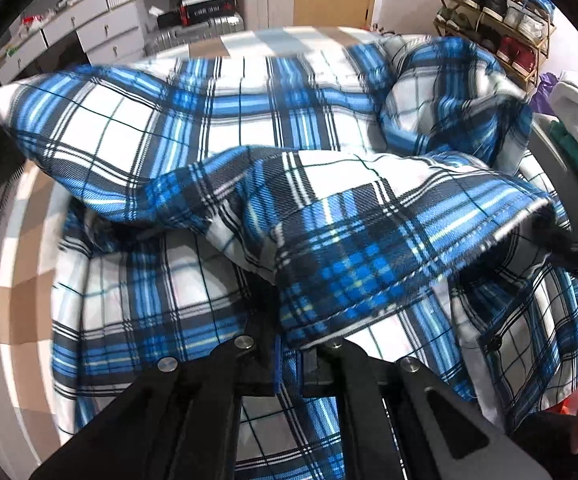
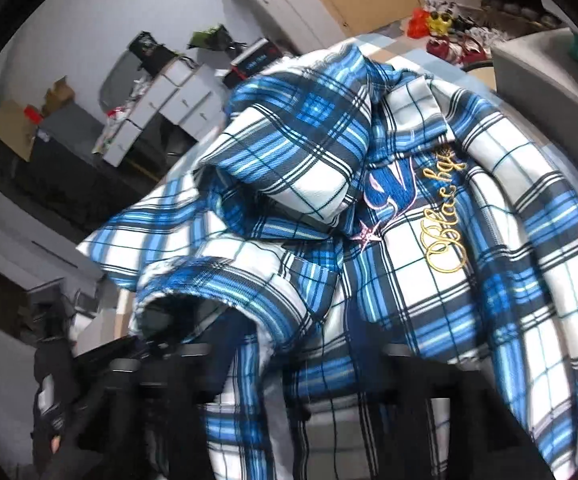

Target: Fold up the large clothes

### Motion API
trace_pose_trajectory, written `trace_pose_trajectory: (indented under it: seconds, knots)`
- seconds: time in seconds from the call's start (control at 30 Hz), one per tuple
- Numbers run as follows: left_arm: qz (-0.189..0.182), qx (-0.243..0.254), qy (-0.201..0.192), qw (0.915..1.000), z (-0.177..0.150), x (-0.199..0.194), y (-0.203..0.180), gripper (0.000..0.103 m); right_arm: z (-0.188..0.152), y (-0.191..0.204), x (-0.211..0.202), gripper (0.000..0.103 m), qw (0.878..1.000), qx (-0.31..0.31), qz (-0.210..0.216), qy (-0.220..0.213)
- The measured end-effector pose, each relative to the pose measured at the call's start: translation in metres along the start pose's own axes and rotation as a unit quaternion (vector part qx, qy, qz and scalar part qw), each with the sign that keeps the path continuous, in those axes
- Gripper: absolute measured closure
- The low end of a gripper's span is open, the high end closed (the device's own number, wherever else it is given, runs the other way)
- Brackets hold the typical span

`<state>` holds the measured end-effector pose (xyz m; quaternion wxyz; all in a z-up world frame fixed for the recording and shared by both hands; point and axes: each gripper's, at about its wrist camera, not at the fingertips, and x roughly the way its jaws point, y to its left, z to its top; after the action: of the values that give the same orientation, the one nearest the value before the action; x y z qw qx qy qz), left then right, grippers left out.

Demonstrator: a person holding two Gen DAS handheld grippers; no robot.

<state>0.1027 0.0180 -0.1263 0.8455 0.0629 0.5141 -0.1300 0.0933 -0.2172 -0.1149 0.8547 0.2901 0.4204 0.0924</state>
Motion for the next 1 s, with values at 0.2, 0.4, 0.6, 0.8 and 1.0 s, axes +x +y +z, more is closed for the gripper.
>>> trace_pose_trajectory:
  seconds: [0.2,0.4,0.6,0.8,1.0]
  knots:
    - [-0.032,-0.018,0.014,0.9992,0.012,0.009,0.014,0.103,0.032,0.01,-0.04,0.009,0.997,-0.03,-0.008,-0.071]
    - [-0.034,-0.01,0.017,0.9992,0.025,0.01,0.017,0.103,0.091,-0.014,0.022,0.01,0.991,0.111,0.068,0.03]
    - [-0.031,-0.009,0.015,0.9994,0.011,0.001,0.024,0.103,0.129,-0.004,0.042,0.098,0.994,0.083,0.026,0.07]
    - [-0.039,-0.007,0.011,0.9992,0.006,-0.008,0.009,0.103,0.164,-0.016,-0.005,0.099,1.0,0.019,-0.018,0.005]
    - [-0.031,0.036,0.022,0.9986,-0.002,-0.009,-0.024,0.103,0.132,-0.068,0.033,0.096,0.983,-0.029,-0.168,0.063]
